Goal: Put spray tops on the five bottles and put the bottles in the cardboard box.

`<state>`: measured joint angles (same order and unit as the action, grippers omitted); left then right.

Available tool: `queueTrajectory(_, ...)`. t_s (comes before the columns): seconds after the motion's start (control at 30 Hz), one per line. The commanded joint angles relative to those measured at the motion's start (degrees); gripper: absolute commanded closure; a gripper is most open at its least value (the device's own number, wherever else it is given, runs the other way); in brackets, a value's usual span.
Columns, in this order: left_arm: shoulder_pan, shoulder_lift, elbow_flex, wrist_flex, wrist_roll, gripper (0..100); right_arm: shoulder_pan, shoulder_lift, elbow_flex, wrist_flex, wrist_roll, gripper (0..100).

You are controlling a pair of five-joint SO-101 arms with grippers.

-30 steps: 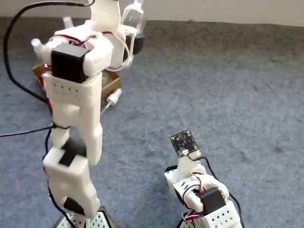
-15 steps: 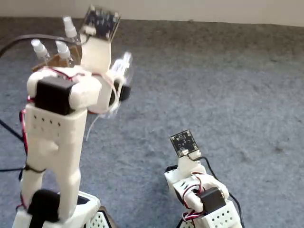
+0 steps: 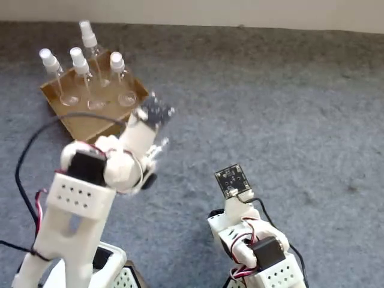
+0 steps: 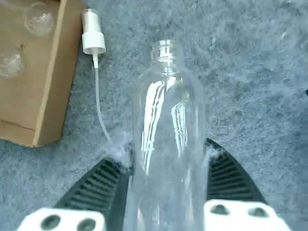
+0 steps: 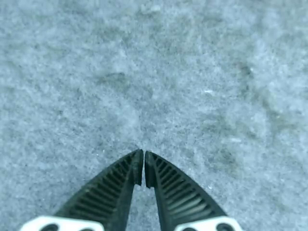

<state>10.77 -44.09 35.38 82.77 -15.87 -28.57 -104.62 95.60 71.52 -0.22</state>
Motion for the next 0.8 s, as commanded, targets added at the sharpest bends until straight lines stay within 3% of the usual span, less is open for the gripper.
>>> queueTrajectory(0.0, 0.66, -8.66, 16.13, -12.84, -0.79, 96, 0.75, -0.75, 8.04, 0.13, 0.62, 98.9)
queueTrajectory(0.2, -1.45, -15.16, 33.1, -28.4, -0.88, 96, 0.75, -0.75, 8.04, 0.13, 0.62, 98.9)
queueTrajectory(0.47, -9.89, -15.96, 38.29, -28.84, -13.63, 96, 0.75, -0.75, 8.04, 0.13, 0.62, 98.9)
queueTrajectory(0.67, -10.07, -16.31, 42.24, -28.84, -14.59, 96, 0.75, -0.75, 8.04, 0.13, 0.62, 98.9)
queueTrajectory(0.77, -10.07, -16.31, 43.74, -28.84, -14.59, 90, 0.75, -0.75, 8.04, 0.13, 0.62, 98.9)
